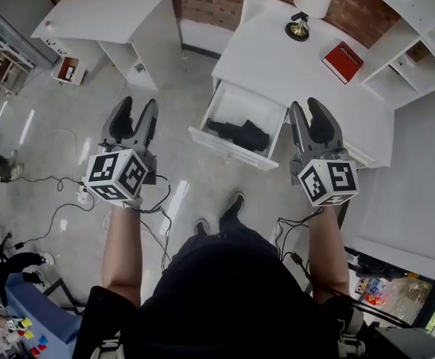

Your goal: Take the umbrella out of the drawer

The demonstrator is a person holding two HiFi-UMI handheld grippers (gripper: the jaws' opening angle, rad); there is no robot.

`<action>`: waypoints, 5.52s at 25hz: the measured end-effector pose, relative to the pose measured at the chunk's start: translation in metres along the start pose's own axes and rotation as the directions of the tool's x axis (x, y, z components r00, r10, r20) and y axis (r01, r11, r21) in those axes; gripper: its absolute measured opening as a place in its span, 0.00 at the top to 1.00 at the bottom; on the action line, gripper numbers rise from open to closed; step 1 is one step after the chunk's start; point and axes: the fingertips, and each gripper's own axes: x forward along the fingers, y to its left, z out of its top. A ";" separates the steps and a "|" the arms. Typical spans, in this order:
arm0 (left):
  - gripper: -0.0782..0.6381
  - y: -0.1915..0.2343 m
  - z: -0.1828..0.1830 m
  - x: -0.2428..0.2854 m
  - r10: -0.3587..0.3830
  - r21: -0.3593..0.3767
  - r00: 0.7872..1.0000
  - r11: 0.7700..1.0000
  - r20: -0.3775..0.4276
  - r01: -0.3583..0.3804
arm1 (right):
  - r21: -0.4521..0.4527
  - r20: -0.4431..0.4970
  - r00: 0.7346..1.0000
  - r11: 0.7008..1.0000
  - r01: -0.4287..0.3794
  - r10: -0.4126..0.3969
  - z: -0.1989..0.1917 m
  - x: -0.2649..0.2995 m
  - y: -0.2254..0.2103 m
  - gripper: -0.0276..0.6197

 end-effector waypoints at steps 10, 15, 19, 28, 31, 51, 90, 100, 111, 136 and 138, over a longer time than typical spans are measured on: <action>0.55 -0.018 -0.012 0.074 0.065 0.033 0.996 0.997 -0.064 -0.063 | 0.047 -0.082 0.995 0.997 -0.053 0.057 -0.045 0.058 -0.076 0.73; 0.55 -0.018 -0.032 0.089 0.087 0.038 0.990 0.996 -0.111 -0.083 | 0.058 -0.141 0.986 0.995 -0.085 0.093 -0.076 0.079 -0.087 0.73; 0.55 -0.009 -0.050 0.100 0.092 0.031 0.984 0.996 -0.155 -0.088 | 0.079 -0.196 0.977 0.995 -0.066 0.081 -0.102 0.095 -0.101 0.74; 0.55 0.019 -0.091 0.150 0.000 0.009 0.970 1.000 -0.243 0.002 | 0.030 -0.328 0.943 0.998 -0.049 0.056 -0.146 0.129 -0.102 0.74; 0.55 0.028 -0.099 0.165 -0.049 -0.009 0.963 0.999 -0.264 0.049 | 0.030 -0.363 0.932 0.999 -0.012 0.022 -0.150 0.142 -0.106 0.74; 0.55 0.066 -0.183 0.222 -0.038 -0.054 0.898 0.998 -0.438 0.016 | 0.087 -0.644 0.691 0.930 -0.358 0.327 -0.353 0.162 -0.052 0.65; 0.57 0.059 -0.288 0.167 0.052 -0.061 0.774 0.991 -0.631 -0.116 | 0.063 -0.979 0.076 0.638 -0.767 0.188 -0.620 0.123 -0.016 0.56; 0.58 0.053 -0.268 0.176 0.016 -0.055 0.799 0.997 -0.601 -0.060 | 0.087 -0.968 0.123 0.746 -0.660 0.221 -0.572 0.128 -0.017 0.59; 0.59 0.039 -0.226 0.193 -0.063 -0.074 0.844 0.997 -0.533 0.027 | 0.108 -0.922 0.278 0.868 -0.485 0.271 -0.483 0.137 -0.019 0.59; 0.61 0.037 -0.119 0.225 -0.217 -0.101 0.918 0.976 -0.331 0.194 | 0.027 -0.794 0.608 1.000 -0.005 0.025 -0.281 0.166 -0.128 0.59; 0.61 0.031 -0.118 0.231 -0.215 -0.090 0.917 0.976 -0.336 0.196 | 0.009 -0.786 0.618 1.000 0.008 0.002 -0.271 0.174 -0.148 0.59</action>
